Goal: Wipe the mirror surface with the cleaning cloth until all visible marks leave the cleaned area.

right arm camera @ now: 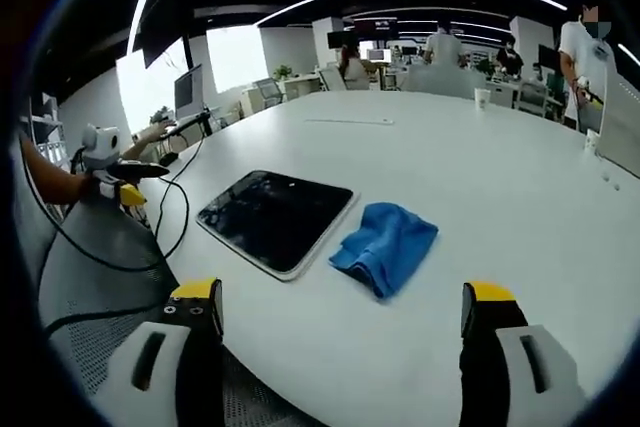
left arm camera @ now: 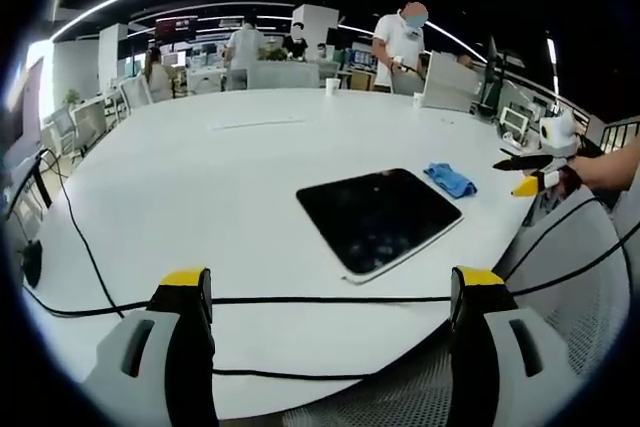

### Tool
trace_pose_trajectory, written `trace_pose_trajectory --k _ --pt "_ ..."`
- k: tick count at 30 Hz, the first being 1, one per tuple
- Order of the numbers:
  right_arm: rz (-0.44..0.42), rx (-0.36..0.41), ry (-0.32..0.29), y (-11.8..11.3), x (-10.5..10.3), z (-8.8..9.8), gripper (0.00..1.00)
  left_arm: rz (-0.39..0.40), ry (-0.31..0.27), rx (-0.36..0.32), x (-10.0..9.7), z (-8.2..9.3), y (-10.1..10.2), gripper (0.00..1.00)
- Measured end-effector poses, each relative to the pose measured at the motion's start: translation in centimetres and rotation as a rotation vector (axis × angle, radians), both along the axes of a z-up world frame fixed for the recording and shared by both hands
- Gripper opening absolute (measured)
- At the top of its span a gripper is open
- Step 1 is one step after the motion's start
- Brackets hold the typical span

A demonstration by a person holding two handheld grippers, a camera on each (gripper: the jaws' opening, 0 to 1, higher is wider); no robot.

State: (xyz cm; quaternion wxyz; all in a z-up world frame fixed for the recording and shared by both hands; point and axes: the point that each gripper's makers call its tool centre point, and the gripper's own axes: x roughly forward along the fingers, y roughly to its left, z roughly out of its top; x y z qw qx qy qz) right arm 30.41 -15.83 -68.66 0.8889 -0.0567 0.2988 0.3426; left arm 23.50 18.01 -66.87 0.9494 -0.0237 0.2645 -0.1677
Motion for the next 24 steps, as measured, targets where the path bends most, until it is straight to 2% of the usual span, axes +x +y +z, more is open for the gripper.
trace_pose_trajectory --k 1,5,10,24 --pt "-0.003 -0.023 0.000 -0.2 0.1 -0.2 0.98 -0.001 0.000 0.004 0.0 0.0 0.0 0.99" --pt "-0.008 -0.008 0.006 0.0 0.1 -0.2 0.98 -0.003 0.000 0.003 -0.1 -0.1 0.0 0.99" --pt "-0.013 -0.017 0.052 0.1 -0.3 -0.9 0.98 -0.005 -0.002 0.000 0.0 -0.1 0.0 0.99" --pt "-0.041 -0.009 0.059 -0.5 -0.9 -0.7 0.98 0.000 -0.004 0.002 0.1 -0.2 0.2 0.99"
